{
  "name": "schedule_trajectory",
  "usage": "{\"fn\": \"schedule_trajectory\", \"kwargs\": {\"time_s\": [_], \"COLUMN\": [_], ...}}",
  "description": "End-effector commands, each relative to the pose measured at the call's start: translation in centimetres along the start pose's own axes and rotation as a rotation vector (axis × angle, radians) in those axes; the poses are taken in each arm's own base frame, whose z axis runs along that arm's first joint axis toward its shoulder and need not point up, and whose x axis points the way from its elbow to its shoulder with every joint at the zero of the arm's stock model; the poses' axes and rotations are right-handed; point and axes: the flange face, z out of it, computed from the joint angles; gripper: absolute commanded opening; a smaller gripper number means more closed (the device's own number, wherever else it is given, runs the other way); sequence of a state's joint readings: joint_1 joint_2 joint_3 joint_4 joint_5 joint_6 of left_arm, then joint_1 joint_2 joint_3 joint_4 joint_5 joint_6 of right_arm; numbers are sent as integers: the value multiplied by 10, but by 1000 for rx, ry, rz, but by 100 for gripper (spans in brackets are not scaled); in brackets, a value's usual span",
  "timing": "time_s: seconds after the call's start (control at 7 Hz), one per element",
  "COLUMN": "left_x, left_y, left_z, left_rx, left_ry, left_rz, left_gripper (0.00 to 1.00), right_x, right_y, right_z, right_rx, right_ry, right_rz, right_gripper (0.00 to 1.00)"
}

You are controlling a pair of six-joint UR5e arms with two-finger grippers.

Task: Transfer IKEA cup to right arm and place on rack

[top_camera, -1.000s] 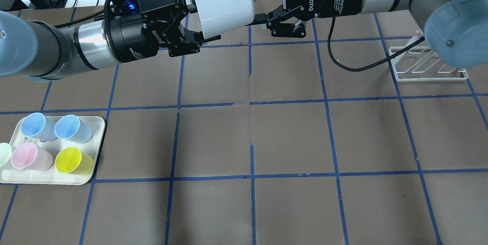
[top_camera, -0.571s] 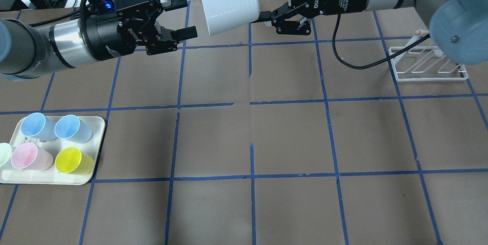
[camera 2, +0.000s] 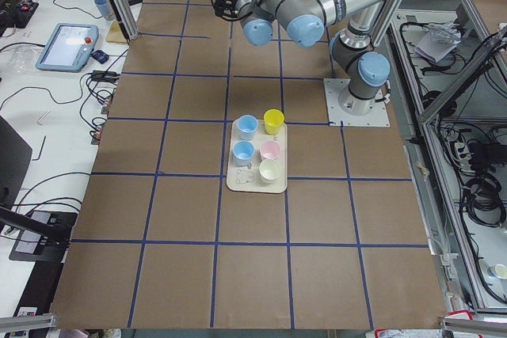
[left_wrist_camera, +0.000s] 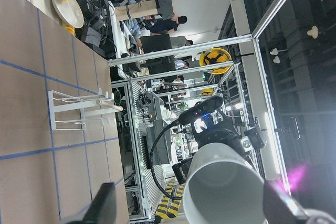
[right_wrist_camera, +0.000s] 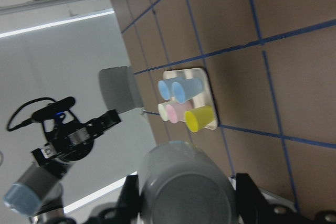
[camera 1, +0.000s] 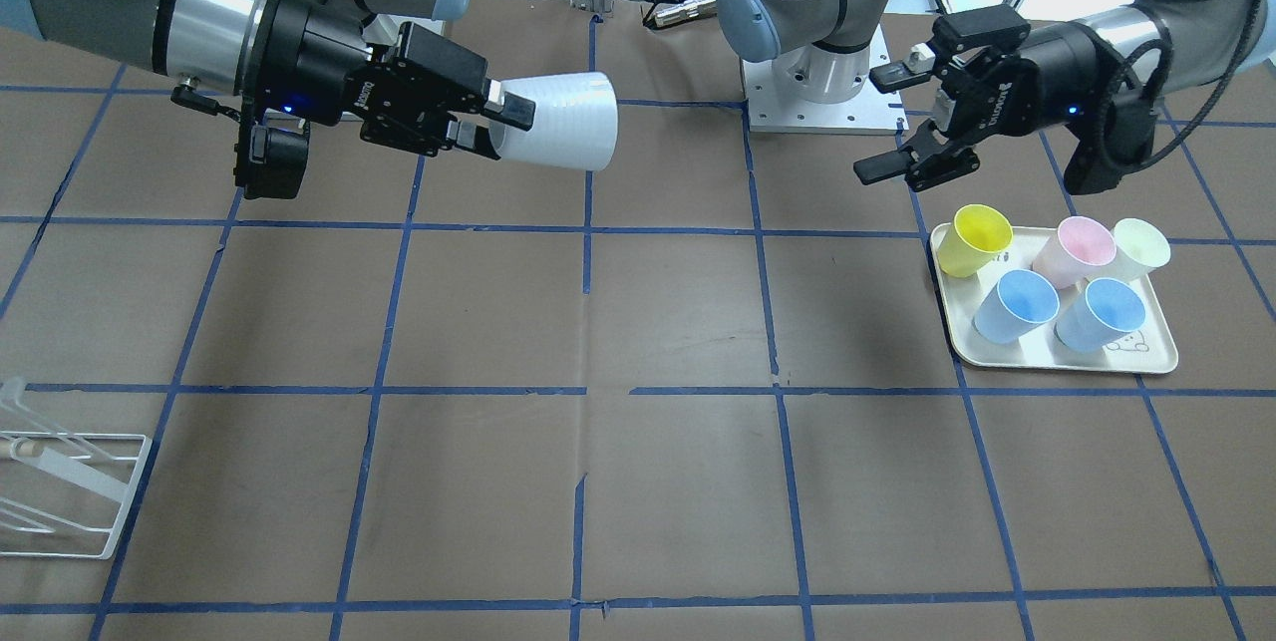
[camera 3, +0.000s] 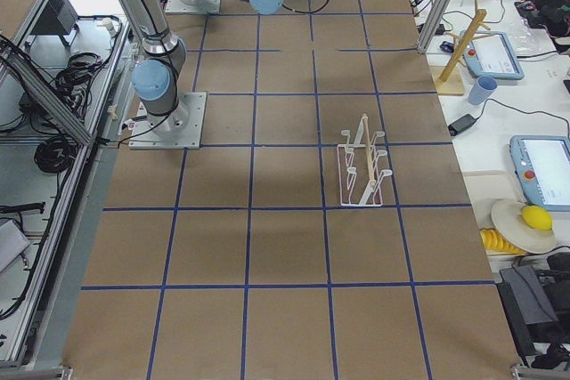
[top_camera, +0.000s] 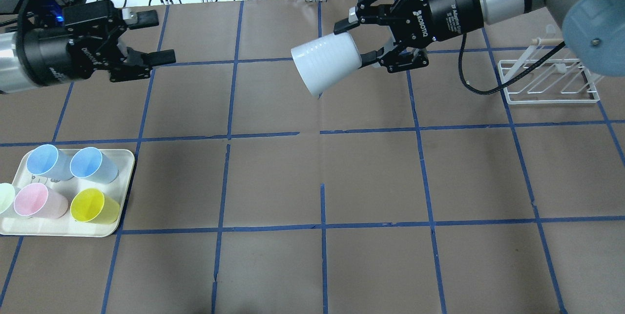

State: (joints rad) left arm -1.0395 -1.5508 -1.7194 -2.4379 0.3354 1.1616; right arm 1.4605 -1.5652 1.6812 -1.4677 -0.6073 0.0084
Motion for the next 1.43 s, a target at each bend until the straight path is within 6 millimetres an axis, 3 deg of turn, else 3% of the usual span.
{"fn": "schedule_trajectory", "kwargs": {"time_s": [0.0,0.14,0.29,0.57,0.71,0.86,1.0,1.14,1.29], "left_x": [-7,-15,-4,10,22,50,73,82,97], "left_y": [-27,-41,-54,-65,-60,-56,-57,-57,-40], "left_z": [-33,-41,-19,57,83,101,109,119,118], "left_rx": [-56,-98,-131,-193,-234,-280,-312,-256,-173], "left_ry": [-147,-316,-474,-837,-1018,-1214,-1356,-1383,-1391], "left_rz": [91,65,112,210,243,305,306,184,95], "left_gripper": [100,100,100,100,100,100,100,100,100], "right_x": [10,14,22,64,88,106,127,143,152], "right_y": [-7,-10,-13,-28,-34,-39,-54,-67,-81], "right_z": [-27,-44,-65,-136,-166,-184,-204,-221,-227], "right_rx": [91,119,125,156,132,116,121,118,133], "right_ry": [365,541,706,810,818,827,937,972,993], "right_rz": [-84,-109,-172,-175,-247,-308,-312,-366,-417], "right_gripper": [58,58,59,58,57,51,46,42,35]}}
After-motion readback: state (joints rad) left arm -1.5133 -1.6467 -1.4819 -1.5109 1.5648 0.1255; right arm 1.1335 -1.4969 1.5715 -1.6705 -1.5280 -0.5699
